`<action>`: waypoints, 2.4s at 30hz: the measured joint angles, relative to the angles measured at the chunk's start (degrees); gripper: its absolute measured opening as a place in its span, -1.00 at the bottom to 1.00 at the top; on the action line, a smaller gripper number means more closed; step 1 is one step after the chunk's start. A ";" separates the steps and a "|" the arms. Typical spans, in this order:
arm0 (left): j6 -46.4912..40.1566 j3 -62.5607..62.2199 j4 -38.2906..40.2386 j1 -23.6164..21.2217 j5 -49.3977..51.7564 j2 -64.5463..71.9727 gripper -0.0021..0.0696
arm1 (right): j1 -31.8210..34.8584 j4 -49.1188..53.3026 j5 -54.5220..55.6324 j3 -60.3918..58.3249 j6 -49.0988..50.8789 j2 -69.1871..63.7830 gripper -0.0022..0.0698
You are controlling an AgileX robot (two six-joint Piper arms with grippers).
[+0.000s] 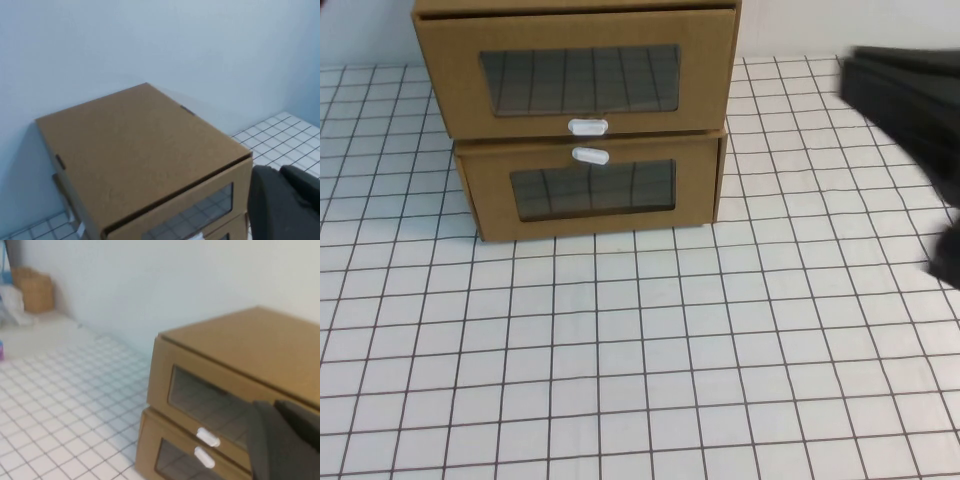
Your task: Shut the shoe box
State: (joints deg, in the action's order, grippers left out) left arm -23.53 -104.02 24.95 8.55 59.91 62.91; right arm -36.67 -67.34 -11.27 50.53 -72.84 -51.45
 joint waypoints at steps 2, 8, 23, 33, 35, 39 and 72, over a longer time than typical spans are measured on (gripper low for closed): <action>0.78 6.68 -2.78 0.00 -1.71 -6.41 -0.95 | 0.00 0.00 0.57 -3.27 0.00 6.39 -0.98; 1.55 30.95 -6.15 0.00 -5.90 -29.35 -0.95 | 0.00 0.00 5.15 -13.09 -0.10 20.22 -0.98; 3.87 75.89 -8.30 0.00 -26.65 -51.77 -0.95 | 0.00 -1.22 14.13 -32.40 -0.10 20.30 -0.98; 3.87 89.97 -8.30 0.00 -27.60 -51.77 -0.95 | 0.00 -1.22 0.15 -38.53 -0.20 20.30 -0.98; 3.87 92.22 -8.30 0.00 -28.02 -51.77 -0.95 | 0.00 -0.86 -3.57 -39.37 -0.20 20.30 -0.98; 3.87 95.57 -8.48 0.00 -32.55 -52.71 -0.95 | 0.00 -0.35 -12.98 -39.71 -0.20 20.30 -0.98; 3.87 105.52 -13.14 0.00 -53.36 -63.44 -0.95 | 0.00 1.32 -43.08 -39.71 -0.20 20.30 -0.98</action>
State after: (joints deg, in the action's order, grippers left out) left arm -19.66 1.50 11.81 8.55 6.55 -0.53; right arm -36.67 -66.02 -54.35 10.82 -73.04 -31.15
